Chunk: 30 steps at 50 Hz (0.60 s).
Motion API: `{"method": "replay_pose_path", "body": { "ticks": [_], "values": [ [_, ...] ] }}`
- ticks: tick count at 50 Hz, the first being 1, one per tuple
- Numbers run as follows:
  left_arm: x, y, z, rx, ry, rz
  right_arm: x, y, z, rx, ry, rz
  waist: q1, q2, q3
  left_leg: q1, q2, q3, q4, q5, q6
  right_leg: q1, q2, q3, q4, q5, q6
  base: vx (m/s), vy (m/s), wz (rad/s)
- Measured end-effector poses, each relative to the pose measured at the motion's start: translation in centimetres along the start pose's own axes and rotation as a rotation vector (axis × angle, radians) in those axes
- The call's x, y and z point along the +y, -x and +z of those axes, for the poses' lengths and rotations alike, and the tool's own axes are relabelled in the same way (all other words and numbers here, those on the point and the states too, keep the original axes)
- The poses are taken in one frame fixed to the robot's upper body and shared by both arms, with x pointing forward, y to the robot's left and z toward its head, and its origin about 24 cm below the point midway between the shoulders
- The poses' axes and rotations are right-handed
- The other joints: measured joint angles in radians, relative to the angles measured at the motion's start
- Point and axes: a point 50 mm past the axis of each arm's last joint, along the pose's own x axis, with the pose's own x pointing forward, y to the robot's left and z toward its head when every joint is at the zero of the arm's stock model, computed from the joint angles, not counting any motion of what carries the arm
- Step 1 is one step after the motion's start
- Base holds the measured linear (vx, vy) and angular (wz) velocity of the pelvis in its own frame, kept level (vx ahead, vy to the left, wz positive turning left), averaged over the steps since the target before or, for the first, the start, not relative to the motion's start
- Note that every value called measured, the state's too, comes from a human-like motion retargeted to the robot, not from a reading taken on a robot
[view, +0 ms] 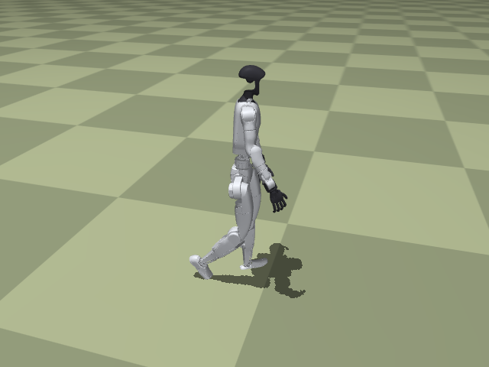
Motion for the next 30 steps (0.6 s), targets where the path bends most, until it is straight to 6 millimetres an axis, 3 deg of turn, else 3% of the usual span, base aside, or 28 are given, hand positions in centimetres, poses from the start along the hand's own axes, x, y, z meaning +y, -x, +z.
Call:
{"method": "replay_pose_path", "body": {
  "ticks": [2, 5, 8, 12, 15, 19, 22, 25, 27, 30],
  "values": [
    [1.3, 0.2, 4.7, -0.089, -0.108, 0.072, 0.7, 0.8, -4.5, 0.146, -0.031, -0.003, -0.033, 0.017, -0.001, 0.011, -0.001, -0.064, 0.031, -0.030, -0.003, -0.086, -0.014, -0.019, 0.141, -0.014, -0.025, 0.50, 0.17, 1.52],
    [2.6, 1.4, 11.8, -0.247, -0.253, 0.164, 2.0, 3.0, -10.8, 0.358, -0.068, 0.023, -0.087, 0.049, 0.010, 0.038, -0.006, -0.168, 0.074, -0.069, -0.019, -0.181, -0.077, -0.081, 0.259, -0.097, -0.125, 0.48, 0.15, 1.79],
    [2.6, 3.8, 18.8, -0.442, -0.369, 0.218, 3.7, 5.6, -15.5, 0.523, -0.105, 0.096, -0.146, 0.075, 0.030, 0.069, -0.024, -0.286, 0.103, -0.096, -0.031, -0.247, -0.147, -0.134, 0.266, -0.164, -0.222, 0.45, 0.11, 2.07],
    [1.6, 7.8, 25.9, -0.713, -0.458, 0.246, 6.2, 8.5, -19.2, 0.650, -0.161, 0.214, -0.229, 0.095, 0.055, 0.121, -0.051, -0.444, 0.113, -0.116, -0.034, -0.298, -0.162, -0.118, 0.108, -0.205, -0.255, 0.44, 0.03, 2.14],
    [0.8, 10.6, 28.8, -0.892, -0.464, 0.240, 7.6, 9.7, -20.3, 0.680, -0.196, 0.267, -0.286, 0.092, 0.068, 0.166, -0.073, -0.552, 0.106, -0.125, -0.033, -0.301, -0.147, -0.049, -0.126, -0.175, -0.225, 0.45, -0.05, 1.96],
    [0.1, 12.3, 29.7, -1.039, -0.394, 0.208, 7.9, 9.4, -19.9, 0.656, -0.205, 0.252, -0.349, 0.048, 0.099, 0.247, -0.130, -0.687, 0.099, -0.142, -0.035, -0.232, -0.182, 0.067, -0.546, -0.071, -0.143, 0.48, -0.12, 1.78],
    [0.2, 11.5, 28.5, -1.037, -0.339, 0.207, 7.2, 8.3, -18.6, 0.610, -0.155, 0.221, -0.378, 0.008, 0.134, 0.328, -0.161, -0.777, 0.094, -0.158, -0.033, -0.182, -0.217, 0.150, -0.772, 0.003, -0.040, 0.54, -0.18, 1.45],
    [0.5, 8.6, 25.2, -0.918, -0.319, 0.222, 6.1, 6.8, -16.9, 0.541, -0.081, 0.177, -0.372, -0.003, 0.140, 0.377, -0.157, -0.835, 0.093, -0.165, -0.027, -0.177, -0.215, 0.207, -0.834, 0.024, 0.036, 0.54, -0.22, 0.93],
    [0.8, 6.1, 22.1, -0.775, -0.309, 0.239, 4.7, 5.7, -15.4, 0.495, -0.043, 0.120, -0.348, 0.002, 0.138, 0.397, -0.143, -0.862, 0.102, -0.162, -0.026, -0.155, -0.203, 0.193, -0.834, 0.057, 0.036, 0.54, -0.26, 0.67],
    [0.8, 2.3, 15.8, -0.486, -0.323, 0.258, 2.0, 4.2, -13.2, 0.435, 0.005, 0.022, -0.303, -0.007, 0.119, 0.399, -0.166, -0.911, 0.130, -0.119, -0.010, -0.118, -0.243, 0.130, -0.837, 0.063, 0.027, 0.52, -0.19, 0.69]
  ]
}}
